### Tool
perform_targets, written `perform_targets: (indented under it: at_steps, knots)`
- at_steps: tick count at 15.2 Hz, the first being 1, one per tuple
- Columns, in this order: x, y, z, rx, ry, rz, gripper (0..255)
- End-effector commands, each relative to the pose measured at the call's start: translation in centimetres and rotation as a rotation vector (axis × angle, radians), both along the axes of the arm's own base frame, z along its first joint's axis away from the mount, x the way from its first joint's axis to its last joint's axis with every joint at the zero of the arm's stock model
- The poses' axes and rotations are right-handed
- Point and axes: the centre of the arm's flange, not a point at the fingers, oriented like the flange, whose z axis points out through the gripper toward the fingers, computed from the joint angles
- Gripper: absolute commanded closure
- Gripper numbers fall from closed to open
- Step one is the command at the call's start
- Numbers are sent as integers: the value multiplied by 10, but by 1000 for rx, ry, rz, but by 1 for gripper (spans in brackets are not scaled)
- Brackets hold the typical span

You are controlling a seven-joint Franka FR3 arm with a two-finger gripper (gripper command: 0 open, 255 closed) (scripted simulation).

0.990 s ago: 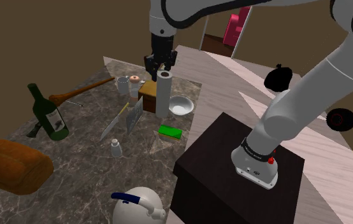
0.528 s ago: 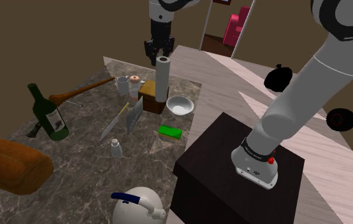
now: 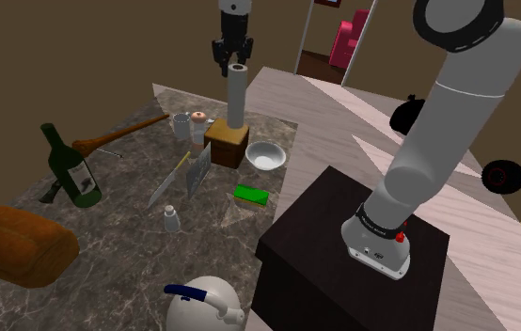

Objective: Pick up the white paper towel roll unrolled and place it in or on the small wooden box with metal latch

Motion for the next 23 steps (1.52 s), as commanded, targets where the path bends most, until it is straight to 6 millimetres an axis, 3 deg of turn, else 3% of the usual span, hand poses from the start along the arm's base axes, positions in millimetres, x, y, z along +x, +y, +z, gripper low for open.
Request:
perform_targets:
  at_steps: [1, 11, 23]
  knots:
    - [20, -19, 5, 0, 0, 0, 255]
    - [116, -106, 29, 0, 0, 0, 255]
    - [120, -109, -28, 0, 0, 0, 255]
